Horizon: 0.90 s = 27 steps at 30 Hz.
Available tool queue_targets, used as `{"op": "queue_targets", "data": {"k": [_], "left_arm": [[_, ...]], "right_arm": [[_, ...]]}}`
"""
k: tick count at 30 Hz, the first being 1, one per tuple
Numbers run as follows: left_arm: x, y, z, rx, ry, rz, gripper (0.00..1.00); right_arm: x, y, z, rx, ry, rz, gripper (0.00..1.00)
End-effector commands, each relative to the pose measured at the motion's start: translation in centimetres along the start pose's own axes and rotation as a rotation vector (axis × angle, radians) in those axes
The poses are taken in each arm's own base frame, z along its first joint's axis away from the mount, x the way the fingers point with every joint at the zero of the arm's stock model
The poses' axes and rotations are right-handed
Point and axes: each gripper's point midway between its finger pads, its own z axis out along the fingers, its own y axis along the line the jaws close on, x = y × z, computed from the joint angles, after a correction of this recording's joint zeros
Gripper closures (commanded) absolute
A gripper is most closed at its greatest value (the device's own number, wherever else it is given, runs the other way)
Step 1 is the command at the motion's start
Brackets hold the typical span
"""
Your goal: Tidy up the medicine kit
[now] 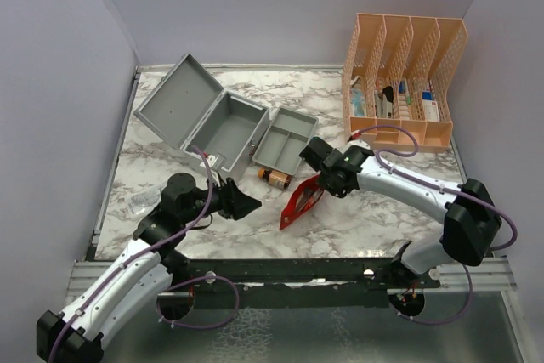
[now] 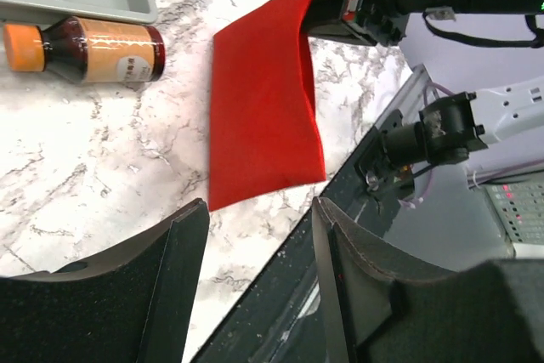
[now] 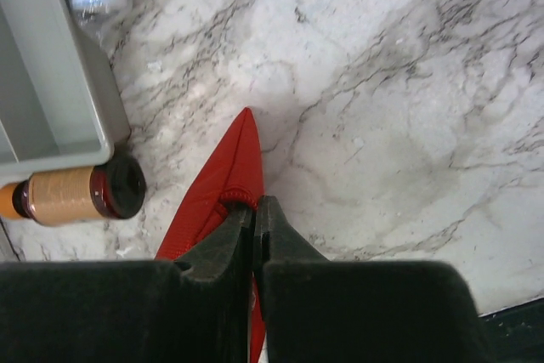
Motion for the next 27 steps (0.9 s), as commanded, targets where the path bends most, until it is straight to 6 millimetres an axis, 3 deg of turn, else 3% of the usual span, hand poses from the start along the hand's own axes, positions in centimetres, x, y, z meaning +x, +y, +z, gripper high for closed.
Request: {"op": "queue_targets", "data": {"k": [1,4,7,14,27], "left_arm": [[-1.9,0.4,0.8,-0.018,-0.099,0.028,0.48],[-2.2,1.5,1.2,-0.072,-0.146,0.034,0.55],[-1.6,2.7,1.8,-0.097,-0.184,0.046,0.55],[0.3,3.4,3.2,-0.1,-0.186,0.164,0.53],[2.9,1.9,6.2,-0.025,-0.106,0.557,0.49]], "right_arm": [[-1.6,0.4,0.2,-0.03,-0.008,0.046,0.99],[-1.5,0.3,0.5,-0.022,0.02,0.057,0.99],[-1.6,0.1,1.0,-0.01,0.035,0.067,0.99],[-1.9,-0.2,2.1,0.01,0.06,0.078,0.99],[-1.1,0.5,2.7,0.004,0.14,0.048,0.99]]}}
